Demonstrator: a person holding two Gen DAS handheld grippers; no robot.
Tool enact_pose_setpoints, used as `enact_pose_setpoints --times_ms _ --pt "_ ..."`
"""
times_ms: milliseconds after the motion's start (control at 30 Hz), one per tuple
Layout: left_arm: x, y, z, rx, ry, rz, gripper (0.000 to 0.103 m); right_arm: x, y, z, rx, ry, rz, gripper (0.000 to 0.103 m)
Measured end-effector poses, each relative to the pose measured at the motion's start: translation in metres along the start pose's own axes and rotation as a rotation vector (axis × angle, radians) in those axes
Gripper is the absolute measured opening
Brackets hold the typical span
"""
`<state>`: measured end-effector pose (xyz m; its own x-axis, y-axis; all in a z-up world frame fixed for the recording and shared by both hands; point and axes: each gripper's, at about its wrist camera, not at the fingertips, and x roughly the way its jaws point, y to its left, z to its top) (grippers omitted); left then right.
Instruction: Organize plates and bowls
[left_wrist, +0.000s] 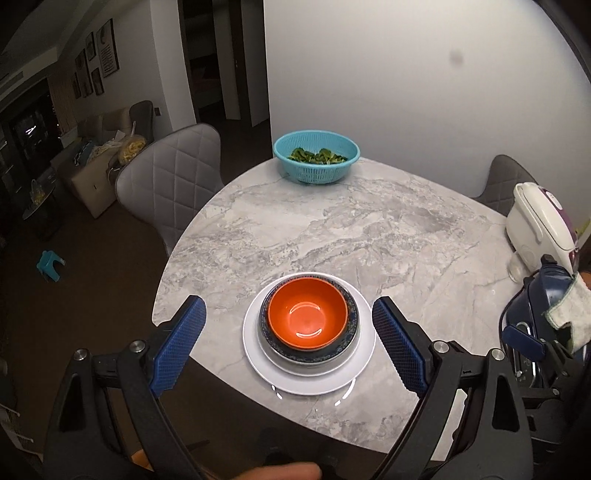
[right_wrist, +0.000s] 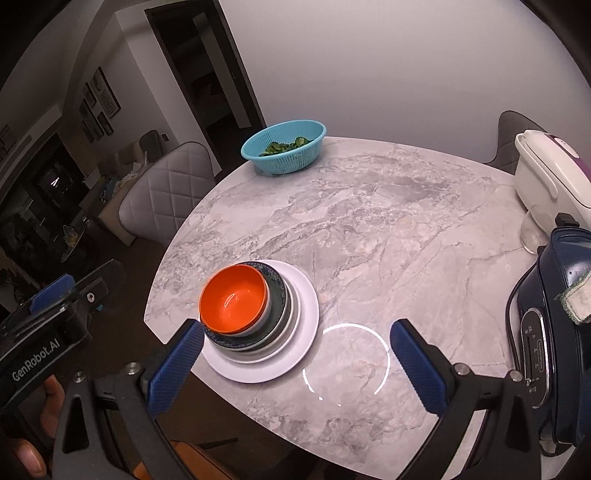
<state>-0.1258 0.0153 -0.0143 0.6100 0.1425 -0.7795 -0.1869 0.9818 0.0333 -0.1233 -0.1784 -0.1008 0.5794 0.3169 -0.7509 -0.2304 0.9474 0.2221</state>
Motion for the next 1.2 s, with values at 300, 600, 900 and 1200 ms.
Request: enact_pose_setpoints --times_ms 300,600,900,1200 --pt "0.011 0.007 -0.002 0.009 0.045 -0.012 0.092 0.002 0.011 -0.002 -0.016 0.019 -0.061 0.103" --pt "0.024 0.013 -0.008 -0.005 0.098 -0.022 0.092 0.001 0.015 -0.005 -0.020 0.022 -0.078 0.103" --pt "0.027 0.009 -0.008 0.006 0.098 -0.011 0.092 0.003 0.012 -0.006 -0.022 0.031 -0.095 0.103" --pt "0.029 0.007 -0.009 0.004 0.097 0.002 0.092 0.003 0.011 -0.006 -0.029 0.031 -0.100 0.103"
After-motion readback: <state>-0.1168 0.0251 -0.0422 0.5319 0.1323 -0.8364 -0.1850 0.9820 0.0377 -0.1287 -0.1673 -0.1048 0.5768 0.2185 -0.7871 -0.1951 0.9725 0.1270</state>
